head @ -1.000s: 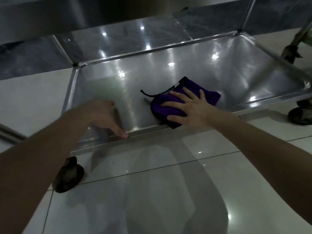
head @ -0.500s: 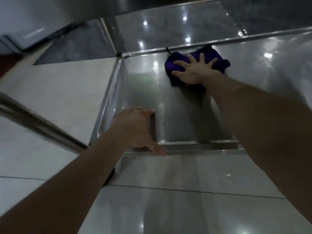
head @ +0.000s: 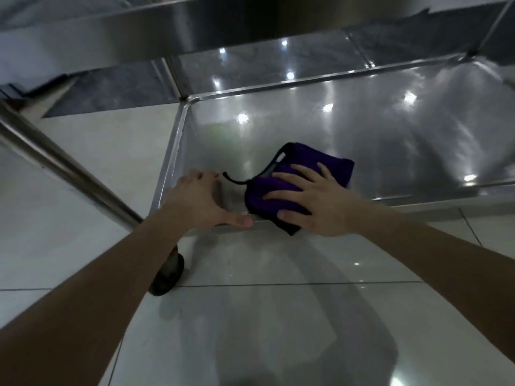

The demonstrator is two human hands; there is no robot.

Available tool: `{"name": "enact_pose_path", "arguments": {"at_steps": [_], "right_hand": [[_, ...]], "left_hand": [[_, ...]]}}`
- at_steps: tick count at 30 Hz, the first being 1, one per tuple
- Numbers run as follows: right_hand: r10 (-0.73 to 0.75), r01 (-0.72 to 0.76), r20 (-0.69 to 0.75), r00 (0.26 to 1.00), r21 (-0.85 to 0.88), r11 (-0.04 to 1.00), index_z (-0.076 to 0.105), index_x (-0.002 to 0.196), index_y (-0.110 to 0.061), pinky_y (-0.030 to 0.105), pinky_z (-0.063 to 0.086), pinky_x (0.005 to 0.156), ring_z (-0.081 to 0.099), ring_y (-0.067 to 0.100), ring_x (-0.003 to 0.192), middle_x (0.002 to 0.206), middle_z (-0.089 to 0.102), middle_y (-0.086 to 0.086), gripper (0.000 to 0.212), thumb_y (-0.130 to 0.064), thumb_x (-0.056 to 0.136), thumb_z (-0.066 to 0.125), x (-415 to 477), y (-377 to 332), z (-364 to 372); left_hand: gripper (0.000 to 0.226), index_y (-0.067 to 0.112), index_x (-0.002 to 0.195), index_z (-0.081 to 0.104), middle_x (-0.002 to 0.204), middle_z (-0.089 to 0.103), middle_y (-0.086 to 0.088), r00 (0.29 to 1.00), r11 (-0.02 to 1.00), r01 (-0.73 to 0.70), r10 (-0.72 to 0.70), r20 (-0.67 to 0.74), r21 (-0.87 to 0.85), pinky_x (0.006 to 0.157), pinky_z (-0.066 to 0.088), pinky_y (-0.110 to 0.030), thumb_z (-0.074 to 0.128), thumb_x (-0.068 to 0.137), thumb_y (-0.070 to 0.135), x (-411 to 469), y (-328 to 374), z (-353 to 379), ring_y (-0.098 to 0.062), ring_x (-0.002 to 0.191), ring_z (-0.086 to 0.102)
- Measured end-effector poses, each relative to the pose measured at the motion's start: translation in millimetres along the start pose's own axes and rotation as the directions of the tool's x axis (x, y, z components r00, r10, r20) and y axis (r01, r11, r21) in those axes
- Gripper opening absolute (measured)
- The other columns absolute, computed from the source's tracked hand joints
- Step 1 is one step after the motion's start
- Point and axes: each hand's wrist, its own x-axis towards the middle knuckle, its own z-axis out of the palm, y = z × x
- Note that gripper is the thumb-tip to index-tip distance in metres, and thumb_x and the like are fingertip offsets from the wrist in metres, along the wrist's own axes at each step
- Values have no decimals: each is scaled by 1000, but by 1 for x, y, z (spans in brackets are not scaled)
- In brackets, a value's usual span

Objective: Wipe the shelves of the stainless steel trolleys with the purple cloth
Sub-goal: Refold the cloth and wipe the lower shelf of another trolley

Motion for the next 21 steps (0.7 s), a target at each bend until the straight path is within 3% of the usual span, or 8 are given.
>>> {"name": "enact_pose_path", "arguments": {"at_steps": [2,4,6,8,11,13,17,21], "right_hand": [[4,-2,-22,1000,86,996,9,160,-69,70,-9,127,-7,21,166,179,5,-17,73,-92,92,20,-15,-3,-7],[106,-74,-143,984,213,974,5,160,-70,72,-9,126,-4,22,167,180,8,-10,82,-99,87,30,-17,-5,-11],[236,-206,-145,961,195,959,-1,160,-69,75,-8,125,-6,28,167,181,2,-2,94,-106,79,28,-14,-10,-9],[296,-293,-23,955,68,954,-7,160,-68,75,-13,124,-15,34,165,181,-11,3,103,-112,71,20,-8,-14,0],[299,-300,36,954,27,954,-9,160,-68,77,-17,121,-21,40,163,180,-18,4,107,-114,66,12,15,-24,6],[265,-266,45,963,39,963,-9,160,-68,78,-19,119,-23,42,162,179,-19,3,106,-114,67,11,35,-36,7],[181,-183,71,981,28,983,-6,160,-68,80,-20,116,-23,43,162,179,-18,1,102,-112,69,8,100,-62,11],[227,-228,71,971,15,973,-5,158,-69,85,-16,114,-19,47,162,180,-16,2,105,-113,63,9,185,-42,0]], "left_hand": [[175,37,169,16,174,23,-5,999,999,41,-40,-18,21,122,36,-64,57,19,117,-3,-17,4,-33,160,26],[178,43,169,3,179,5,-2,999,998,52,-52,5,45,125,24,-71,61,16,114,-1,-34,1,-33,166,8],[182,43,168,-1,177,-1,-7,995,997,71,-73,71,30,125,27,-69,72,14,108,2,-48,-9,-41,164,8],[182,33,167,6,168,21,-19,990,997,77,-76,116,-9,118,44,-57,84,16,98,2,-57,-15,-45,151,36],[167,17,164,18,144,56,-14,998,1000,26,-26,51,-7,98,58,-45,96,31,82,6,-66,-18,-32,124,60],[160,15,162,20,139,61,-12,1000,1000,8,-7,30,-19,96,59,-45,100,37,75,11,-73,-19,-30,119,63],[157,10,162,21,146,59,-14,1000,1000,-11,11,11,-14,101,57,-45,104,41,66,20,-88,-20,-34,129,60],[160,8,163,18,143,59,-15,1000,1000,-7,7,-8,9,96,53,-40,102,42,69,29,-92,-13,-34,130,58]]}}
